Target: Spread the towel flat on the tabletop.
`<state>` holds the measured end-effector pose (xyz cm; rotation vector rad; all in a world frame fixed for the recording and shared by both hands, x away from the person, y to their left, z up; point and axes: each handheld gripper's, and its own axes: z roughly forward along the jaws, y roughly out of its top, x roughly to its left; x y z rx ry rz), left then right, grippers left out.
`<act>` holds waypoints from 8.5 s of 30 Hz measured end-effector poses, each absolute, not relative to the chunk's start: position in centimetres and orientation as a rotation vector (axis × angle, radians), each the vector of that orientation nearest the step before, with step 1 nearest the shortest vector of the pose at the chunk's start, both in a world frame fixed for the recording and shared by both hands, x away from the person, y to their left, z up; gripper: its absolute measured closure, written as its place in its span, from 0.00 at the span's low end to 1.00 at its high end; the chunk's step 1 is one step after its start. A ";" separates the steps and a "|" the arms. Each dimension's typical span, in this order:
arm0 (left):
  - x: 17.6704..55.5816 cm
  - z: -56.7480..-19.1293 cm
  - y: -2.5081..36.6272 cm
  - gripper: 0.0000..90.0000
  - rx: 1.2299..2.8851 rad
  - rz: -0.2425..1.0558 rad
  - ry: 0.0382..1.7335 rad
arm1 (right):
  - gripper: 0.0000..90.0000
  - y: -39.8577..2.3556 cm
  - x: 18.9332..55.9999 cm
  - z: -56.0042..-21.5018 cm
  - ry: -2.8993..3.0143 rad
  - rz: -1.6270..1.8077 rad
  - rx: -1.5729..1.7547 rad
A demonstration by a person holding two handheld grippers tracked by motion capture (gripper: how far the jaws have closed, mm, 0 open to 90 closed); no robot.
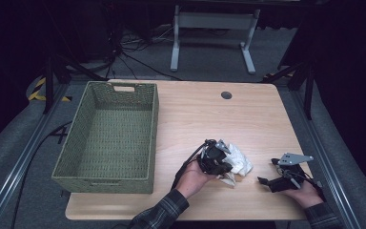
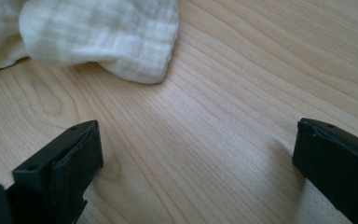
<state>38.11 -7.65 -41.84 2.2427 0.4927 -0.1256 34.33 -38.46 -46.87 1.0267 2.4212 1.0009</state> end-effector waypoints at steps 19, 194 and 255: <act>39.8 -39.2 -3.8 0.97 2.081 -0.013 0.623 | 0.50 -35.3 34.3 -43.9 2.529 1.215 0.916; 42.0 -45.3 -5.3 0.82 2.319 0.200 0.803 | 0.80 -40.5 37.4 -43.1 2.509 1.154 0.995; 34.0 -43.0 -0.1 0.75 2.264 0.066 0.804 | 0.85 -41.7 32.7 -43.2 2.582 1.142 0.956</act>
